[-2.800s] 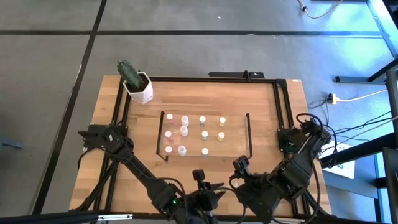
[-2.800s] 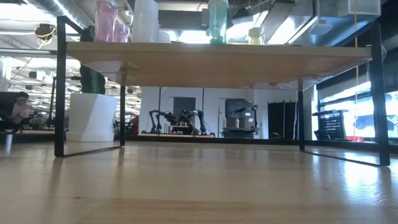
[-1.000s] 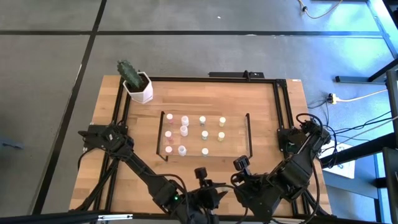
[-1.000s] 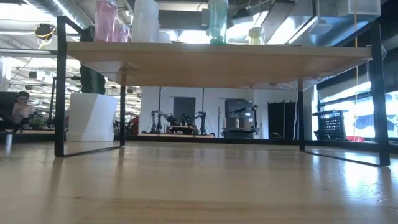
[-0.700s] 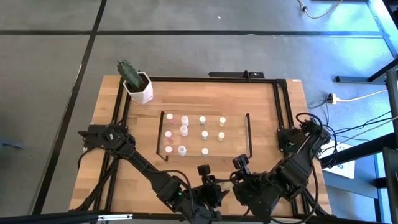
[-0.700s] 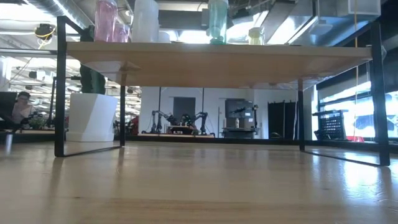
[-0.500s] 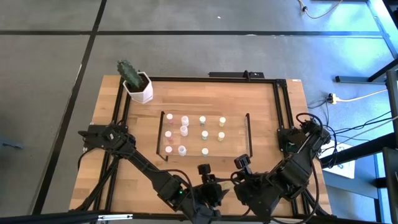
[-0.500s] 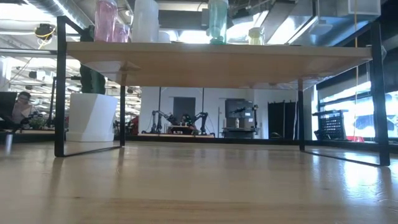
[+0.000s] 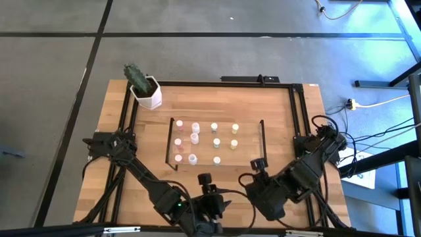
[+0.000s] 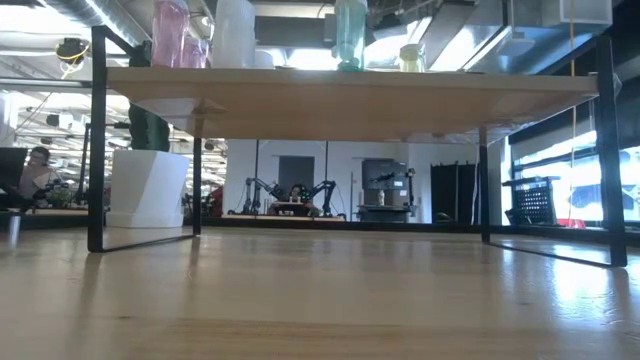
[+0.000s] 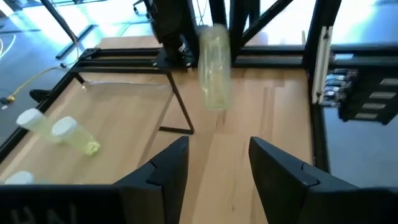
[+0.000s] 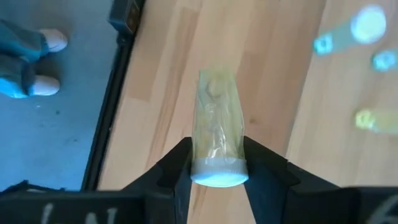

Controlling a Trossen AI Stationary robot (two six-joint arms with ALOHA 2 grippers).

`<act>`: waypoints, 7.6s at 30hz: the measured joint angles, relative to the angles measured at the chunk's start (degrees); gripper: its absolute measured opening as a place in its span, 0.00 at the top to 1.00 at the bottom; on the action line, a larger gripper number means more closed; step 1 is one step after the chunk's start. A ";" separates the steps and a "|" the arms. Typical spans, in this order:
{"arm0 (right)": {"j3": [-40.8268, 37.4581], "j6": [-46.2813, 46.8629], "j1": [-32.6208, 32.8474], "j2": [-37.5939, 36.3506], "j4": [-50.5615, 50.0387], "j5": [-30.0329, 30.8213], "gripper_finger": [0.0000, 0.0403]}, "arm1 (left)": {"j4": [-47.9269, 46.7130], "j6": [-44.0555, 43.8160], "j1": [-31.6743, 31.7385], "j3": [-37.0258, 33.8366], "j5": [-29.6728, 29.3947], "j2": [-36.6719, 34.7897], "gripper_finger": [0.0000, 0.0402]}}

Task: Pick and place medicine bottles onto shelf by color
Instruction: Put the yellow pill bottle on the shelf aligned with the other yellow pill bottles

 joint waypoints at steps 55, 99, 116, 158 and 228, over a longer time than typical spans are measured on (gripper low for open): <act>-0.44 28.22 -5.20 12.39 -0.28 -32.97 0.70 | -5.51 -1.22 -7.11 0.02 -5.26 -4.87 0.60; -0.42 19.18 -7.87 32.85 0.34 -33.42 0.65 | -5.66 -1.16 -13.61 0.07 -11.16 -4.80 0.60; -0.42 19.13 -8.33 32.85 0.79 -33.38 0.54 | -5.70 -1.17 -13.63 0.07 -11.11 -4.80 0.60; 4.79 13.09 -9.17 32.36 -0.27 -23.46 0.53 | -5.68 -1.27 -13.61 0.07 -11.09 -4.80 0.60; -29.10 21.16 8.74 -15.68 19.66 8.42 0.57 | -7.04 -5.14 -10.27 0.07 -10.83 -4.80 0.60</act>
